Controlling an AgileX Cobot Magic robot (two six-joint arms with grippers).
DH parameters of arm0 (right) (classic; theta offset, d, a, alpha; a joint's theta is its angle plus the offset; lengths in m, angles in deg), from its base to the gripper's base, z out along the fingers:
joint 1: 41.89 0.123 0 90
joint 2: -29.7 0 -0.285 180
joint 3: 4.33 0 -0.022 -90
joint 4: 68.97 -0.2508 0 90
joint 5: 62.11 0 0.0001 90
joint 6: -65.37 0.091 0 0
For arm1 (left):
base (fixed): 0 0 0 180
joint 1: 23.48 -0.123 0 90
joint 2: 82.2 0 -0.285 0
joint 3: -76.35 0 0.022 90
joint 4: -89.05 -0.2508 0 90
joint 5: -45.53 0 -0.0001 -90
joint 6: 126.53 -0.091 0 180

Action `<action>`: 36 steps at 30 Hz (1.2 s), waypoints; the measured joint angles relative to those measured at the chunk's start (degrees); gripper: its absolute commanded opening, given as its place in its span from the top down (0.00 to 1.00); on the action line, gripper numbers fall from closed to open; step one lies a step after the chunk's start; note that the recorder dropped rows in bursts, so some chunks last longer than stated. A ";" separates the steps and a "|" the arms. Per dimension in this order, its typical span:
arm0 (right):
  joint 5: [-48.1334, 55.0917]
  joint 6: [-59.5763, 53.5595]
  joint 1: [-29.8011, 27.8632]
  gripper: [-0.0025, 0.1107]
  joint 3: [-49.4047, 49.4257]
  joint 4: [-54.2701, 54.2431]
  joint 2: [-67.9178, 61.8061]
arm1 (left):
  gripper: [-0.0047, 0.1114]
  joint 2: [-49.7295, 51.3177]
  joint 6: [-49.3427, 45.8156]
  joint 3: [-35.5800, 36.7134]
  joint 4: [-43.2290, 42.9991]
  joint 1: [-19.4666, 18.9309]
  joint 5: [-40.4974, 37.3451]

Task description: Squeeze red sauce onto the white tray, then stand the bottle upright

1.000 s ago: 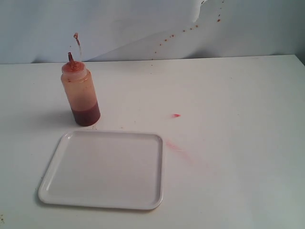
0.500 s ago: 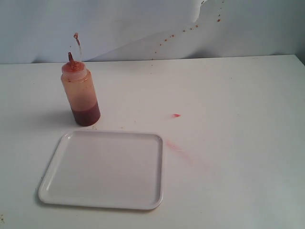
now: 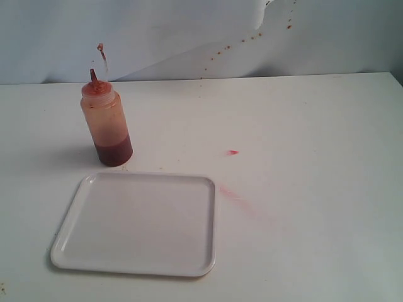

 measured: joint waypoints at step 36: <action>0.00 -0.21 0.00 0.98 0.00 0.00 0.00 | 0.96 117.14 -41.31 -32.72 -2.61 -8.39 46.98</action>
